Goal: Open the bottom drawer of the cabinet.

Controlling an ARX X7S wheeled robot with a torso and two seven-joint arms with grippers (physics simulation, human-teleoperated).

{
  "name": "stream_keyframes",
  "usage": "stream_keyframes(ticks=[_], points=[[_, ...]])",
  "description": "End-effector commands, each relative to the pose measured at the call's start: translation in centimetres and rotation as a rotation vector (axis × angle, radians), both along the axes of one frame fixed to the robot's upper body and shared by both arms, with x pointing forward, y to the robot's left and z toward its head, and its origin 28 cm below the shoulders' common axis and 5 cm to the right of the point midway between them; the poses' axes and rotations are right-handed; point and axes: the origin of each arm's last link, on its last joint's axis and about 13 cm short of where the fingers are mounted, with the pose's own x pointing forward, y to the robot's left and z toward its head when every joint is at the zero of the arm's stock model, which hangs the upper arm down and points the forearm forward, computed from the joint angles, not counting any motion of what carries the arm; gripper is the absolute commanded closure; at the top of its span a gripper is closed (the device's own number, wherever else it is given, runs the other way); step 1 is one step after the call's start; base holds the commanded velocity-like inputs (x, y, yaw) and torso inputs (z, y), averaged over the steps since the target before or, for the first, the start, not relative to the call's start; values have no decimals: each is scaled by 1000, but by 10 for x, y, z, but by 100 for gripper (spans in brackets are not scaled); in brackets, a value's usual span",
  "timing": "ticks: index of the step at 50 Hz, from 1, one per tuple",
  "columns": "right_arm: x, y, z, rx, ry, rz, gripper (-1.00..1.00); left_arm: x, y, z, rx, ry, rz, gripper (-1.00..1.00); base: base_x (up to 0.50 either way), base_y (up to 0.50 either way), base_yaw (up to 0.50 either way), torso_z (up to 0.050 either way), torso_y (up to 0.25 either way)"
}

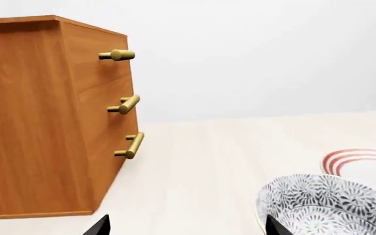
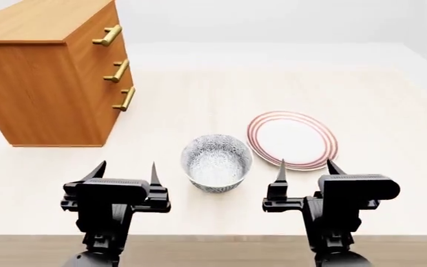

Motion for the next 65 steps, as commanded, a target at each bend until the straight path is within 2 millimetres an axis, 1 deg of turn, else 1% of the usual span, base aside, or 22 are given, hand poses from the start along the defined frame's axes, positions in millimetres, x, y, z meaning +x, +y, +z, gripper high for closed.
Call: stream_keyframes(ticks=[1,36,46,50,53,55,57,58,59,61,62,65], points=[[-1,0,10,5,-1,5,-100,1,0,6,9,-5,-4,-100,500,0,0,0,0],[1,-2,2,12,6,-11,-100,3,1,-1,10,12,5,-100,500,0,0,0,0],[1,-1,0,5,13,-8,-100,4,1,-2,10,13,9,-100,0,0,0,0,0],[1,-1,1,1,17,-8,-100,7,1,1,2,50,-1,-100,0,0,0,0,0],[2,0,2,-1,19,-8,-100,11,2,9,45,57,23,-100,0,0,0,0,0],[1,0,4,0,12,-5,-100,15,1,15,118,90,-27,-100,0,0,0,0,0],[2,0,4,1,11,-6,-100,23,2,20,206,116,29,-100,0,0,0,0,0],[1,0,4,1,11,-5,-100,27,3,21,246,133,25,-100,0,0,0,0,0],[1,0,3,0,12,-6,-100,30,4,21,266,128,43,-100,0,0,0,0,0],[1,0,2,5,14,-6,-100,38,6,21,361,100,74,-100,0,0,0,0,0],[1,0,2,5,14,-7,-100,43,8,21,386,122,59,-100,0,0,0,0,0],[1,-1,3,5,15,-8,-100,51,10,20,442,130,60,-100,0,0,0,0,0]])
